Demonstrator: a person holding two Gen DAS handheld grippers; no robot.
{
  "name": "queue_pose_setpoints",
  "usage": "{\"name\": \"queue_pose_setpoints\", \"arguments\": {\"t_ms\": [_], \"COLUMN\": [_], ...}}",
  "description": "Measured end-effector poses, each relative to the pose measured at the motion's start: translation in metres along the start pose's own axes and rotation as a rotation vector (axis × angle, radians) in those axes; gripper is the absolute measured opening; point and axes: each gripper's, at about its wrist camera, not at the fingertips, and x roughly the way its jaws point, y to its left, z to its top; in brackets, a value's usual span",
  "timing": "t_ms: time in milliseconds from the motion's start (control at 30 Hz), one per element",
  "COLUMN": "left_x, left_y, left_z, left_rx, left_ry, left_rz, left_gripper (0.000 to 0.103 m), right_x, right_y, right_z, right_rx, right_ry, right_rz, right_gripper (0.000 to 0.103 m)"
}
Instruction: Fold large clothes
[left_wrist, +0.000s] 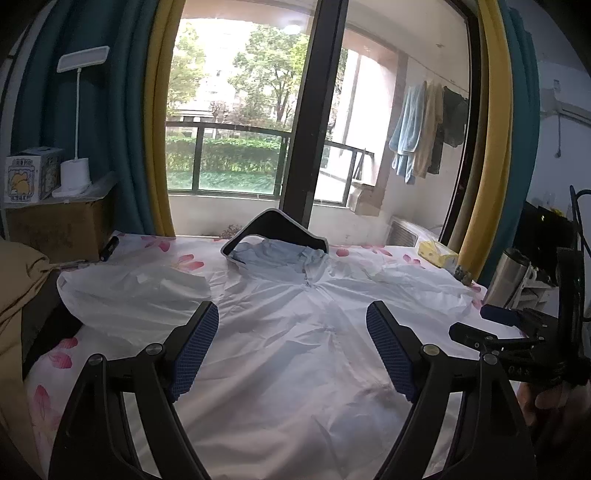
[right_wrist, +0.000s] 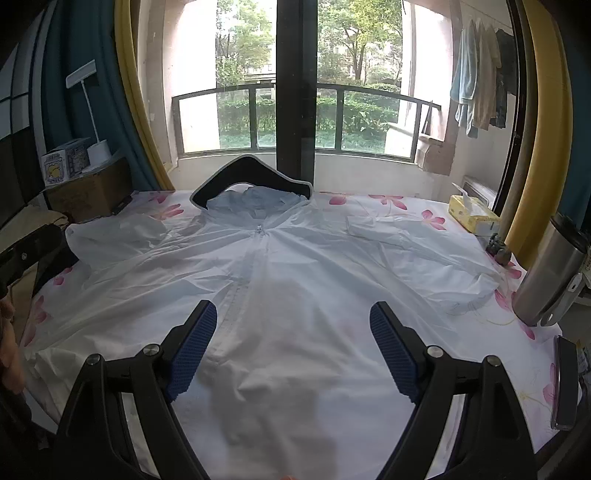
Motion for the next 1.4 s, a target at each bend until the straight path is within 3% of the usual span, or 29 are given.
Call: {"name": "queue_pose_setpoints", "arguments": {"t_ms": [1400], "left_x": [0.017], "left_y": [-0.001], "left_z": [0.003], "left_rx": [0.007], "left_ry": [0.020], "left_rz": [0.019], "left_gripper": [0.085], "right_x": [0.013], "right_y": [-0.008], "right_z": [0.006], "right_rx": [0.004], "right_ry": [0.019], "right_rz": [-0.007], "right_gripper": [0.085]}}
